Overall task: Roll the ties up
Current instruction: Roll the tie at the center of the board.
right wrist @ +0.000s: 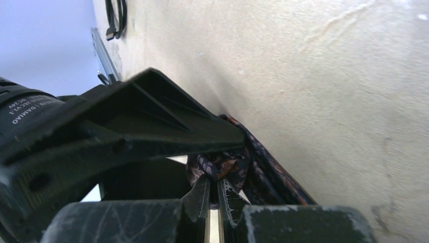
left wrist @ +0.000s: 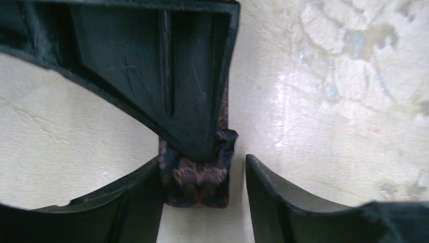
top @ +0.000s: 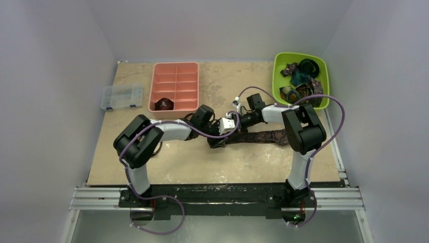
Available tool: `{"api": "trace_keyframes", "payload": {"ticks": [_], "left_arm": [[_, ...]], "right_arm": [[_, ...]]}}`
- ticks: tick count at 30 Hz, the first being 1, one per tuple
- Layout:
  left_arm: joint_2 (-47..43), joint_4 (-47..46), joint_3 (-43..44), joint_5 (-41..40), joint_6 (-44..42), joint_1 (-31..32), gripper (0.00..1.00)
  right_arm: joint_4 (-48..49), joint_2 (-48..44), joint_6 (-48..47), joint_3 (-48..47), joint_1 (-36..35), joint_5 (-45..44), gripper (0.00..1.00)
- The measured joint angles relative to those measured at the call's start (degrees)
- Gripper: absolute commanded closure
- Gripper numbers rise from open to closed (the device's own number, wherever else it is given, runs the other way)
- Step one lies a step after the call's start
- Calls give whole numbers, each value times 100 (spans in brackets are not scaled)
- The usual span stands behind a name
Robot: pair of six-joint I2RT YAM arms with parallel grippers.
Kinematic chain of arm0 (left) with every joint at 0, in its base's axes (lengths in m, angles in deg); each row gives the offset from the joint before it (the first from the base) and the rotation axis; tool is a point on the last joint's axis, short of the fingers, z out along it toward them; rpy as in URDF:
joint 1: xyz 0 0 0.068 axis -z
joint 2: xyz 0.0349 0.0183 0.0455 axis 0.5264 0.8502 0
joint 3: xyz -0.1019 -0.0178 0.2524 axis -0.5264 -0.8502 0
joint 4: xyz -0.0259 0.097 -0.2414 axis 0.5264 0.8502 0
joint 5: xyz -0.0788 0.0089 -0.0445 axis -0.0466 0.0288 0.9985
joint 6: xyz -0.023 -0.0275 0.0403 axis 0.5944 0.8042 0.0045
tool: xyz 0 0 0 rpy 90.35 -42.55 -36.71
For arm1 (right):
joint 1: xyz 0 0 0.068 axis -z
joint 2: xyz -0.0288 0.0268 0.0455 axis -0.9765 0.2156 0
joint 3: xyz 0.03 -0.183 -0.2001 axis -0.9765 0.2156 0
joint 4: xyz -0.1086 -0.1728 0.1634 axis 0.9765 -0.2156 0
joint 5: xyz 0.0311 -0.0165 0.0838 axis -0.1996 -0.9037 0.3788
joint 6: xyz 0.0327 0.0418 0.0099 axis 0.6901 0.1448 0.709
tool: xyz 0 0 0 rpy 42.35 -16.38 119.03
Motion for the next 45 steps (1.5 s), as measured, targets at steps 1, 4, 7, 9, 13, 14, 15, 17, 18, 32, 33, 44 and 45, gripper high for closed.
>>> {"api": "trace_keyframes", "payload": {"ticks": [1,4,7,9,13,14,15,17,18,32,33,44,45], "left_arm": [[-2,-105,-55,72,39,-20,38],[-2,-483,-229,238,116,-57,37],[-7,-1029,-483,319,221,-74,37],[-7,-1434,-669,321,332,-83,37],[2,-2120,-973,293,492,-85,37],[17,-2232,-1010,291,516,-85,37],[50,-2367,-1045,291,538,-85,37],[146,-2649,-1071,286,616,-83,37],[197,-2778,-1073,284,654,-83,37],[306,-2955,-994,-52,863,144,80],[271,-2833,-966,-129,811,175,80],[-24,-1296,-505,-765,439,472,79],[-24,-1204,-459,-778,433,476,79]], "right_arm": [[-61,26,-79,-7,42,-13,100],[-243,111,-267,-50,140,-20,100],[-387,144,-422,-68,201,-90,100],[-485,144,-531,-76,227,-205,100],[-636,144,-684,-116,240,-400,100],[-667,144,-713,-129,240,-442,100],[-710,144,-741,-146,243,-487,100],[-802,144,-798,-179,247,-592,100],[-841,144,-828,-195,251,-638,100],[-1016,109,-1115,-295,267,-717,80],[-1067,92,-1141,-317,267,-721,75],[-1895,-634,-1604,-358,544,-511,46],[-1849,-708,-1530,-330,546,-426,46]]}}
